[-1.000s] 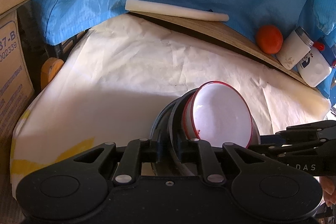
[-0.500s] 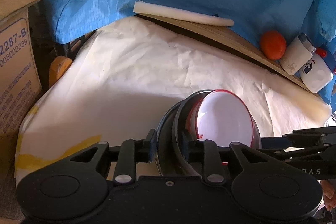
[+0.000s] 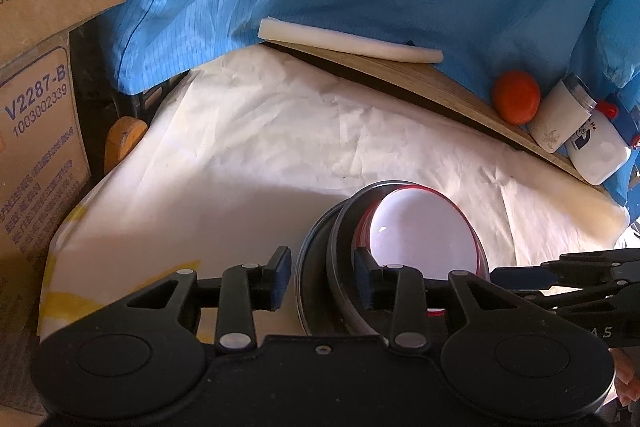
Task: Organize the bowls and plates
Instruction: 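Open both grippers and withdraw them from the bowl stack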
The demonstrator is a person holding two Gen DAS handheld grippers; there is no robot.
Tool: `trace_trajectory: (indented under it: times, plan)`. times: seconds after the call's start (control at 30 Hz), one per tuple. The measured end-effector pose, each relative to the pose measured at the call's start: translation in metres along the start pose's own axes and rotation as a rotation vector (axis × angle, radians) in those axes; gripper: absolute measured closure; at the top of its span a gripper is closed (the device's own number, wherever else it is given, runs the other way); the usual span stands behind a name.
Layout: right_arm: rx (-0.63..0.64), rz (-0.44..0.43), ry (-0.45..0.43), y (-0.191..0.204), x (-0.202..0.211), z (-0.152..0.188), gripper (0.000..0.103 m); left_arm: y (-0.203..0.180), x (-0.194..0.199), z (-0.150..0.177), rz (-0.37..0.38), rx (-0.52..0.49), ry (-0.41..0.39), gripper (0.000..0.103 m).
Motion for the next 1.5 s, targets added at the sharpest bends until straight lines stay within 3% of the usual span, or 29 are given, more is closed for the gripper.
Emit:
trace_trajectory:
  times: [0.13, 0.33, 0.4, 0.43, 0.77, 1.2, 1.5]
  plan:
    - [0.004, -0.006, -0.021, 0.001, 0.004, 0.001, 0.04, 0.002, 0.003, 0.001, -0.007, 0.007, -0.008, 0.056]
    - [0.018, 0.008, -0.049, 0.004, 0.009, 0.001, 0.034, 0.007, 0.008, 0.002, -0.01, 0.022, -0.027, 0.043]
    - [0.025, 0.014, -0.057, 0.005, 0.011, 0.001, 0.033, 0.008, 0.011, 0.003, -0.01, 0.033, -0.043, 0.028]
    - [0.026, 0.018, -0.06, 0.005, 0.011, 0.002, 0.032, 0.009, 0.012, 0.004, -0.01, 0.041, -0.051, 0.026]
    - [0.032, 0.03, -0.083, 0.007, 0.02, 0.008, 0.027, 0.004, 0.018, 0.009, -0.001, 0.03, -0.06, 0.021]
    - [0.026, 0.03, -0.116, 0.01, 0.03, 0.012, 0.014, 0.001, 0.027, 0.016, 0.016, 0.019, -0.1, 0.003]
    - [0.015, 0.041, -0.149, 0.008, 0.037, 0.013, 0.001, -0.001, 0.032, 0.018, 0.017, -0.002, -0.123, 0.001]
Point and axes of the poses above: each gripper's, at about its wrist camera, not at the fingertips, and x roughly against the way its jaws point, y to its left, z to its underside, the point moved 4 cm from there along -x, roughly the way its jaws point, and after that the axes turned 3 degrees about y, right-handed, at the moved point
